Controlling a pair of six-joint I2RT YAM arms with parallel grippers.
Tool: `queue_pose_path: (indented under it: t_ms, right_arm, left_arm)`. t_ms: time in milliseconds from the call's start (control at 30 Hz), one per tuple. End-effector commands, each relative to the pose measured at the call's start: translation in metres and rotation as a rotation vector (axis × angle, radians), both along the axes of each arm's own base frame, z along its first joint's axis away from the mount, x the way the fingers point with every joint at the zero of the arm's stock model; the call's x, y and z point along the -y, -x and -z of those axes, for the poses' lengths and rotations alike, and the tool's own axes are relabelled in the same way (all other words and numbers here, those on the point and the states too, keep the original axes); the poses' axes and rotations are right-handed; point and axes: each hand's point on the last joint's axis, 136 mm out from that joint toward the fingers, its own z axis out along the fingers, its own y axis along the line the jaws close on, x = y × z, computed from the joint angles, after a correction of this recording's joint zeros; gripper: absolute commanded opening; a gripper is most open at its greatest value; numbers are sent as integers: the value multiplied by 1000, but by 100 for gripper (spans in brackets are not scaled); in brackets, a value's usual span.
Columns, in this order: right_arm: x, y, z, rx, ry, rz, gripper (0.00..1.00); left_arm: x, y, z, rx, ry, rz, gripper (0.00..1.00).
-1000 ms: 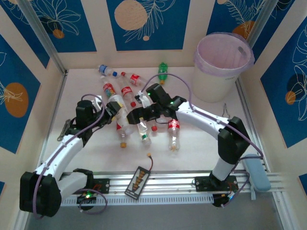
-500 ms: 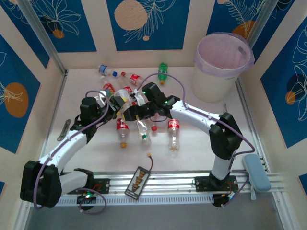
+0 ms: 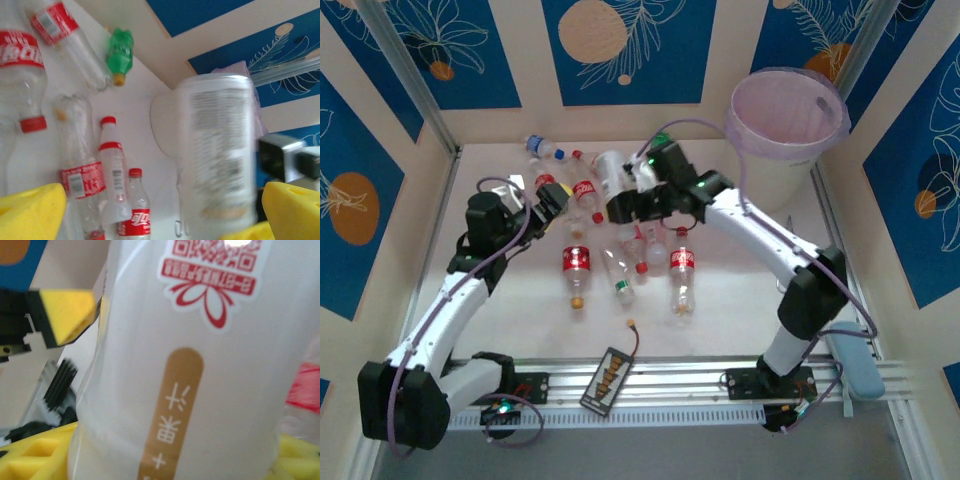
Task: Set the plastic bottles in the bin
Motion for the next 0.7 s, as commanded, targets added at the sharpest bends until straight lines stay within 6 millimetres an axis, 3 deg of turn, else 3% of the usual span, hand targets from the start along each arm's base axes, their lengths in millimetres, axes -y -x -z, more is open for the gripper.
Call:
queue_pose_path:
  t_ms: [0, 267, 367, 533, 667]
  right_arm:
    - [59, -12, -49, 166, 130, 97, 54]
    - [175, -92, -135, 427, 277, 435, 49]
    - [219, -121, -152, 482, 324, 573, 47]
    - [285, -167, -159, 525, 360, 738, 43]
    - [327, -195, -145, 484, 391, 816, 42]
  left_arm:
    - [-8, 11, 22, -55, -144, 14, 100]
    - [-10, 37, 75, -170, -321, 30, 99]
    - [-17, 45, 86, -195, -395, 30, 99]
    - [-18, 54, 105, -233, -450, 60, 99]
    - [-15, 55, 113, -247, -444, 65, 99]
